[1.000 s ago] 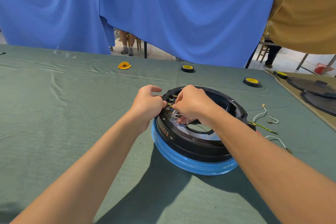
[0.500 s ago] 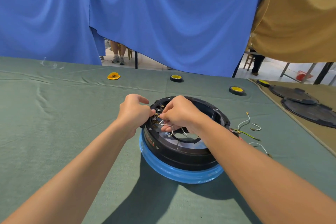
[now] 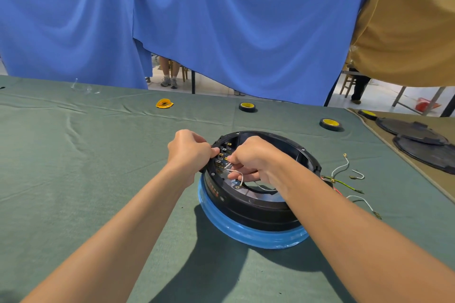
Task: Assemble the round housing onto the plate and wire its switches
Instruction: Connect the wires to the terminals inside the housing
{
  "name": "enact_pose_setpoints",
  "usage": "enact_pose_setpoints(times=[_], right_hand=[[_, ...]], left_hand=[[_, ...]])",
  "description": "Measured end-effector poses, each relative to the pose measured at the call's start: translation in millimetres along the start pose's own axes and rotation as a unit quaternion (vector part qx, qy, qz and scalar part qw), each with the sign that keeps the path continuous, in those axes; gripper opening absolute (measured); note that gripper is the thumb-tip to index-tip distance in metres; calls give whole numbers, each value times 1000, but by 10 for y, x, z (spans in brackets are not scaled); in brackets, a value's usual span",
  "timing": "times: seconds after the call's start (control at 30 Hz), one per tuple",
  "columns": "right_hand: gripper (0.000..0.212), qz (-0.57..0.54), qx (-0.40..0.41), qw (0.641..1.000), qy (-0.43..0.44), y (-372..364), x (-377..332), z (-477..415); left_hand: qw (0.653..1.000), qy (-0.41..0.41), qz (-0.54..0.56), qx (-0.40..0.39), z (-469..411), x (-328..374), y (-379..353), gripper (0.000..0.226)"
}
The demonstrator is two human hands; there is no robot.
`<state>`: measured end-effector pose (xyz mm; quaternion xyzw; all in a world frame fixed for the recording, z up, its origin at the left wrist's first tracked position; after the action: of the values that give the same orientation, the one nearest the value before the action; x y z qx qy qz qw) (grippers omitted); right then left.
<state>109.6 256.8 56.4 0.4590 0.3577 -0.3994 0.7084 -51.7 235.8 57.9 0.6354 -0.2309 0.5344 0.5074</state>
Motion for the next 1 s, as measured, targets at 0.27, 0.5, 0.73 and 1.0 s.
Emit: enact_pose_setpoints(times=[0.27, 0.5, 0.73, 1.0], right_hand=[[18, 28, 0, 999, -21, -28, -30, -5], [16, 32, 21, 999, -19, -31, -50, -55], [19, 22, 45, 999, -9, -34, -51, -61], [20, -13, 46, 999, -13, -65, -41, -56]], left_hand=[[1000, -1, 12, 1, 6, 3, -11, 24], [1000, -1, 21, 0, -5, -12, -15, 22], [1000, 3, 26, 0, -26, -31, -18, 22], [1000, 2, 26, 13, -31, -49, -20, 22]])
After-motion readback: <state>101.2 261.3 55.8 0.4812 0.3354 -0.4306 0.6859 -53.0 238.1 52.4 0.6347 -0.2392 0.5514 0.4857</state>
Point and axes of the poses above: each hand's wrist, its own z-axis away from the middle knuckle, its own y-axis out of the back of the hand, x = y × z, the point moved 9 cm from there along -z, towards the middle knuckle, and after that the axes turned 7 degrees about -z, right-handed, at the moved point
